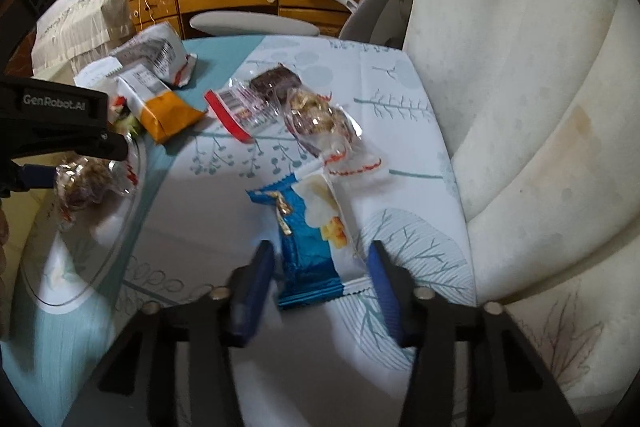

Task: Organize snacks
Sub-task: 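Grasp the blue wrapped snack with the right tool while the left grasps the clear nut bag, then carry both snacks into the white tray and open both tools, then withdraw both tools from the tray toward the remaining snacks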

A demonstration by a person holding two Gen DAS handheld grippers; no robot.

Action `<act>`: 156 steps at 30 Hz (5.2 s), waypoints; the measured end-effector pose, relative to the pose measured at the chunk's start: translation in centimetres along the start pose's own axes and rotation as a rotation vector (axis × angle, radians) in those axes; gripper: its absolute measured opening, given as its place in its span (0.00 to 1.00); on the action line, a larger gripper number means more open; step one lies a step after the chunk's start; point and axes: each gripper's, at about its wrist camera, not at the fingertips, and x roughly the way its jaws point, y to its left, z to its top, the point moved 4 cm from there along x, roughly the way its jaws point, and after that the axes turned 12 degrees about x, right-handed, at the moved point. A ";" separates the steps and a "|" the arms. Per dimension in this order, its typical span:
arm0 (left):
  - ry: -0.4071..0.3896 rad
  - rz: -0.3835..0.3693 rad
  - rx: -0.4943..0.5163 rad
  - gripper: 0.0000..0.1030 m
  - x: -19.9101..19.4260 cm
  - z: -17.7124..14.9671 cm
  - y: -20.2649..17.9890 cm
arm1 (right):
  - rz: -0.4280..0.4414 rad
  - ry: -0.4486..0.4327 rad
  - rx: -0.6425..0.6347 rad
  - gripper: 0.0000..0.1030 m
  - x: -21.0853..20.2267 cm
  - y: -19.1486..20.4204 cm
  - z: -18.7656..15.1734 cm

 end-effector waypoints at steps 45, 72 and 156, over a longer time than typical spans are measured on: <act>0.105 -0.064 0.172 0.50 -15.7 -10.4 3.1 | 0.131 0.450 0.326 0.27 -5.8 -0.3 -5.8; -0.092 -0.290 0.121 0.51 -20.8 -10.5 15.4 | 0.253 0.271 0.194 0.27 -13.7 12.5 -4.8; 0.071 -0.126 0.781 0.76 -14.6 -4.3 0.9 | 0.133 -0.025 0.175 0.59 -14.0 5.0 -0.2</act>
